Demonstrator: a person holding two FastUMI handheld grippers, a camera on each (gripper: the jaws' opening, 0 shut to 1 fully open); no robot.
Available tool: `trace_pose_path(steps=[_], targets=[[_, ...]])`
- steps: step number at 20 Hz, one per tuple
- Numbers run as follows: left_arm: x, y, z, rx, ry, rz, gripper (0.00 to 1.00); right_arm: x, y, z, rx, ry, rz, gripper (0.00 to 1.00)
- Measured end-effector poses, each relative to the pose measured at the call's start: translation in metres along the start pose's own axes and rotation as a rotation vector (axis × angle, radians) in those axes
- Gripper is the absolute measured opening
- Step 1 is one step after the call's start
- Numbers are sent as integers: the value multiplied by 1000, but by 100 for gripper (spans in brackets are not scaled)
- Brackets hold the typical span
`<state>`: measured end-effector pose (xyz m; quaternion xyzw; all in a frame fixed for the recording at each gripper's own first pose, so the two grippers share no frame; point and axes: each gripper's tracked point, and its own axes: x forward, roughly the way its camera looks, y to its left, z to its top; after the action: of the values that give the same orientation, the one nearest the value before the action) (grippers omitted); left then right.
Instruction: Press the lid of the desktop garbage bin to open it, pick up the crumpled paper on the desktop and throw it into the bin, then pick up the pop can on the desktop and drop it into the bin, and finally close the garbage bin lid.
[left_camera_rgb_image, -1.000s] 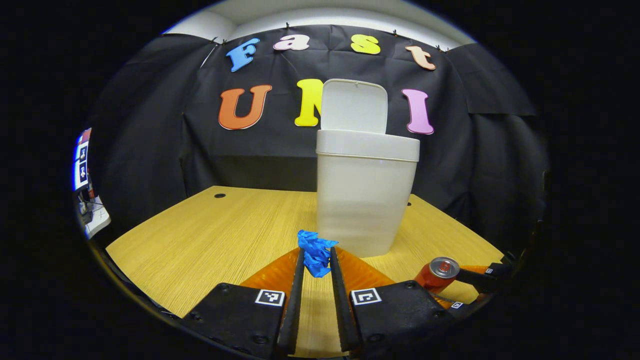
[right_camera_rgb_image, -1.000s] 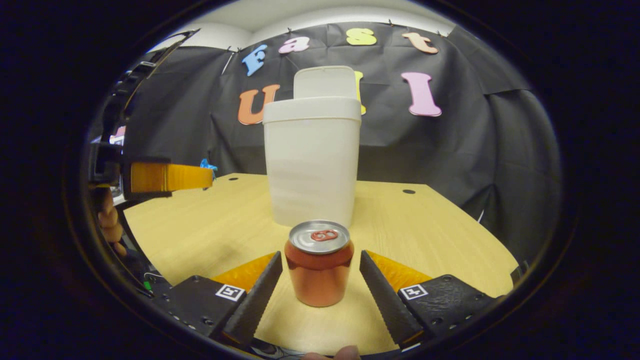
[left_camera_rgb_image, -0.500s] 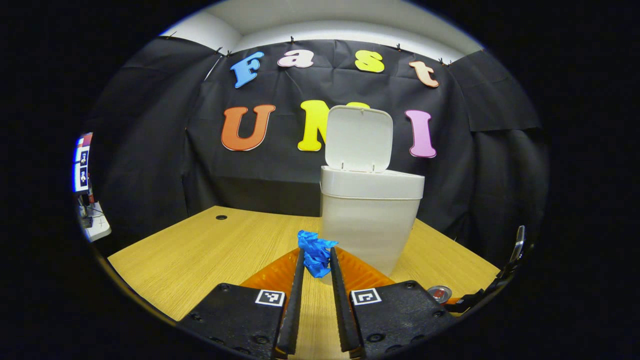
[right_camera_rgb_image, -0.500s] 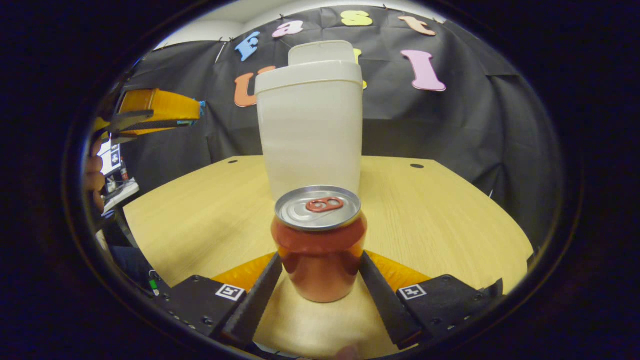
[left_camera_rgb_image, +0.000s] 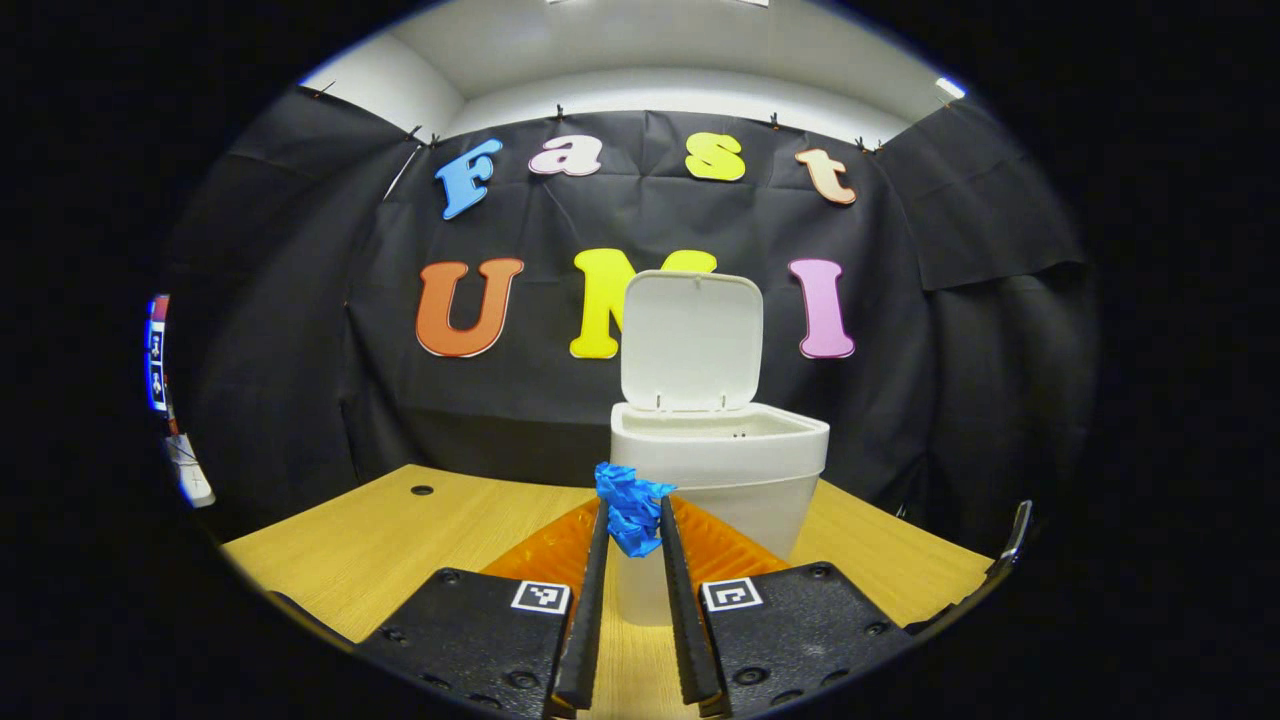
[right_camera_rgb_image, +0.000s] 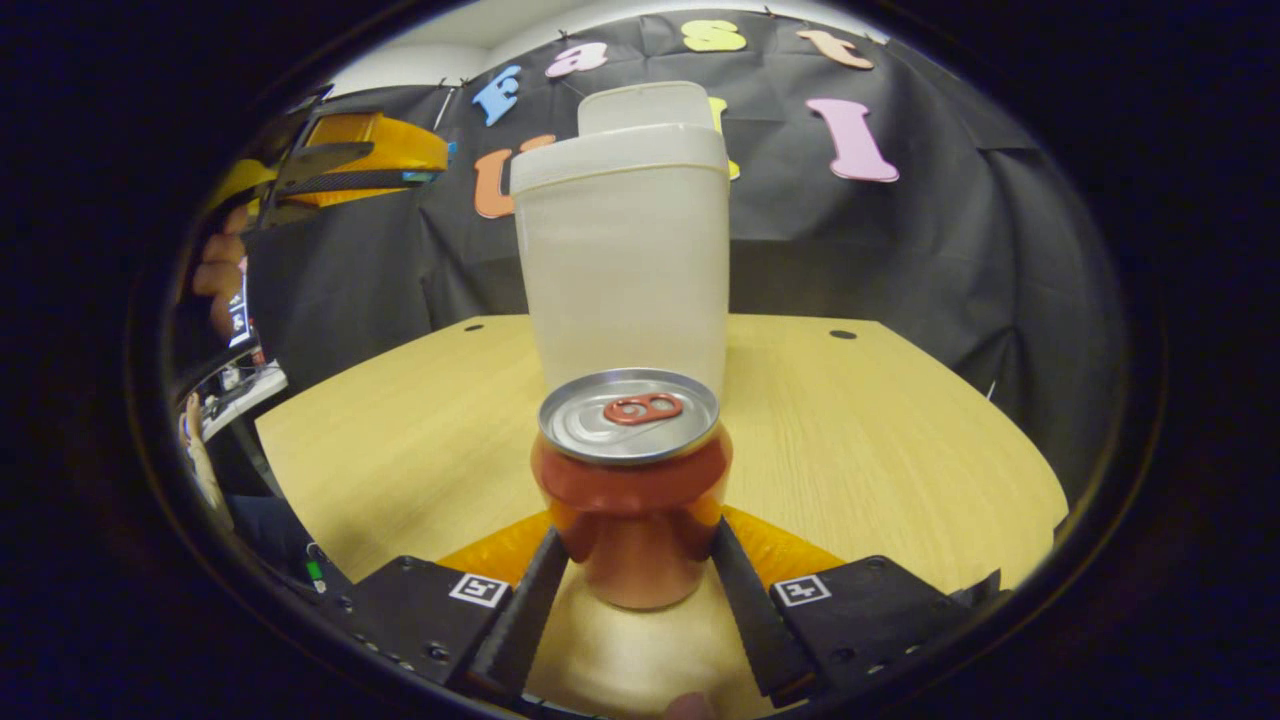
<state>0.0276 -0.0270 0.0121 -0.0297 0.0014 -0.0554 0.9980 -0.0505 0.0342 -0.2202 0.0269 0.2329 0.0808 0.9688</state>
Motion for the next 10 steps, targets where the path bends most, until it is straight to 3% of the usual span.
trace_pose_path(steps=[7, 8, 10], targets=[[53, -14, 55, 1, -89, -66, 34, -4, -20, 34, 14, -62, -13, 81], [63, -15, 61, 2, -96, -71, 30, -4, -22, 39, 20, -65, -10, 81], [85, -19, 64, -6, -89, -82, 33, -5, -25, 50, 17, -81, -9, 81]])
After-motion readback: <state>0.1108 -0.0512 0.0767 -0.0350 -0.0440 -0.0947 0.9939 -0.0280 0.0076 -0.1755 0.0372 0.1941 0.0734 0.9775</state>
